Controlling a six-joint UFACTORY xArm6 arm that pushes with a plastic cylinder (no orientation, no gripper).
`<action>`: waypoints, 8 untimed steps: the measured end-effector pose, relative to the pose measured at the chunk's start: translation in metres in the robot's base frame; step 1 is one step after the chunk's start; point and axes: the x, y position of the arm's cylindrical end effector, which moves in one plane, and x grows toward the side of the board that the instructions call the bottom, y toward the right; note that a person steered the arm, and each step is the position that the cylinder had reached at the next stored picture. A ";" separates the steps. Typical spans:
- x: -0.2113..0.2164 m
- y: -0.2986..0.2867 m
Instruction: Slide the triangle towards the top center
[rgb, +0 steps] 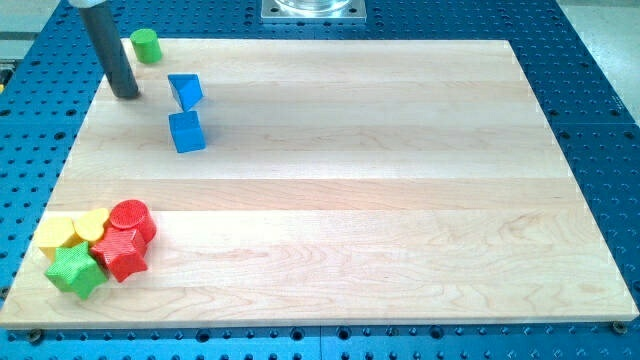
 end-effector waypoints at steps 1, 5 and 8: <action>0.002 0.063; 0.033 0.185; -0.040 0.229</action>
